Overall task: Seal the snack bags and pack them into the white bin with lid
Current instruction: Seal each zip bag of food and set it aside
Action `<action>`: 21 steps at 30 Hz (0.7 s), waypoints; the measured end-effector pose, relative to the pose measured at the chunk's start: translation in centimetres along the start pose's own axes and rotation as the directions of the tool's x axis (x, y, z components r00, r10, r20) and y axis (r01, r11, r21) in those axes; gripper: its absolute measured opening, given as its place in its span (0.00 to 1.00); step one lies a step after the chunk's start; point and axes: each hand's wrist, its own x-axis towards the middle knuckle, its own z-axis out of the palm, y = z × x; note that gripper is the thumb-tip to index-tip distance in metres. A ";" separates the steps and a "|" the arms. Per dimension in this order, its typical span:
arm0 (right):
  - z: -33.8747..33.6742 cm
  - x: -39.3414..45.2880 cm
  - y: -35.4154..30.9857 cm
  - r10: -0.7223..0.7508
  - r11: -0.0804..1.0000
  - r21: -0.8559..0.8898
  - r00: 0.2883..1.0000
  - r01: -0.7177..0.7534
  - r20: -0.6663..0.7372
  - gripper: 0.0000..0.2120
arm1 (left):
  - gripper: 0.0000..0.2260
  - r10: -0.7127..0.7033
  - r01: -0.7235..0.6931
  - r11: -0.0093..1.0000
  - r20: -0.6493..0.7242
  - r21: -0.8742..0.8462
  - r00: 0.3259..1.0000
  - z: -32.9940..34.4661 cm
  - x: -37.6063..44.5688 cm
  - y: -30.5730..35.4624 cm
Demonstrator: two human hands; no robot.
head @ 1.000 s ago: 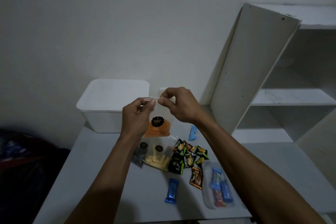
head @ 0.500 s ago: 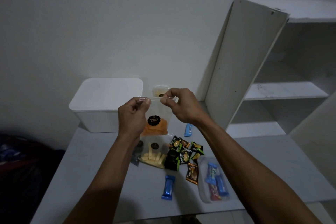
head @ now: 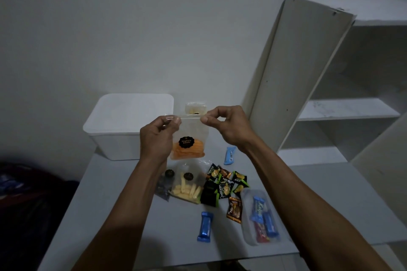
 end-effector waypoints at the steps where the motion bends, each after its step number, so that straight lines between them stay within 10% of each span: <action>1: 0.0 0.1 0.0 -0.009 1.000 -0.010 1.000 0.009 -0.002 0.07 | 0.02 -0.006 0.006 1.000 -0.003 -0.014 1.000 -0.1 0.0 0.0; 21: 1.9 -0.1 -0.9 -0.125 0.982 -0.135 0.991 0.130 0.041 0.09 | 0.02 0.120 -0.122 0.991 0.045 0.058 0.992 0.1 0.7 0.0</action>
